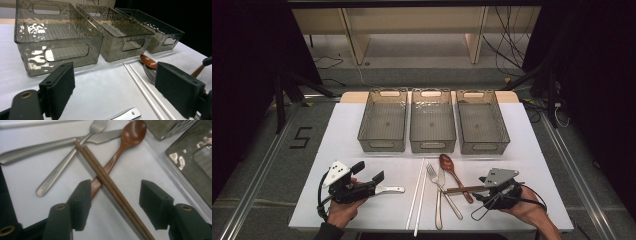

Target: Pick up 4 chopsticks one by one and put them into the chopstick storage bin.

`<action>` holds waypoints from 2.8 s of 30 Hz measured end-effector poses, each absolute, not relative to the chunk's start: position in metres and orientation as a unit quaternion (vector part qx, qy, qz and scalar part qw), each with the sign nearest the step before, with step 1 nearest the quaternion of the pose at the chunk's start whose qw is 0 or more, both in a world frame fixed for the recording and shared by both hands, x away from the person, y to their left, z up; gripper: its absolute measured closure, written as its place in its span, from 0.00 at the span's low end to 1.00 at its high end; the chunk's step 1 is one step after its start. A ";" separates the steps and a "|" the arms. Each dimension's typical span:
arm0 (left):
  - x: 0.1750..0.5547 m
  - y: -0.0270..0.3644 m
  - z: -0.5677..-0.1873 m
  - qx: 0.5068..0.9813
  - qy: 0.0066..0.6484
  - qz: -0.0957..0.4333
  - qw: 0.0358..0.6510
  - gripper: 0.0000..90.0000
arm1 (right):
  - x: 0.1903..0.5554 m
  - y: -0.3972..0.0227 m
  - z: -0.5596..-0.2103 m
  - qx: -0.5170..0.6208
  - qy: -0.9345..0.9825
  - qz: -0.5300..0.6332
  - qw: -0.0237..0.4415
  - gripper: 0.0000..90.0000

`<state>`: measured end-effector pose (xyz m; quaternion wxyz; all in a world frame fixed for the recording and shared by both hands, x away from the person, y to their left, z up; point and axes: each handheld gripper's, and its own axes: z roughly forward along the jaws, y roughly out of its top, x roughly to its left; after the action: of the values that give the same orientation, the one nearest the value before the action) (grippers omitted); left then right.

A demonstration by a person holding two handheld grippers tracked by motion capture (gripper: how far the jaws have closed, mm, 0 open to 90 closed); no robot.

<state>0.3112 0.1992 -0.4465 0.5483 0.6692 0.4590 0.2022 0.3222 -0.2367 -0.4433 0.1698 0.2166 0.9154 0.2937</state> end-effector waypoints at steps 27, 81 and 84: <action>0.312 0.199 -0.447 0.670 0.461 0.201 0.546 0.18 | 0.335 -0.228 -0.461 0.160 0.948 0.216 0.169 0.75; 0.312 0.200 -0.448 0.669 0.462 0.202 0.545 0.18 | 0.339 -0.211 -0.422 0.089 0.956 0.243 0.135 0.95; 0.312 0.200 -0.448 0.667 0.463 0.202 0.547 0.18 | 0.344 -0.207 -0.416 0.106 0.948 0.265 0.139 0.95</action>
<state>0.3124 0.1995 -0.4476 0.5467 0.6673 0.4635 0.2024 0.3441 -0.2065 -0.4155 0.1386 0.1064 0.9483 0.2648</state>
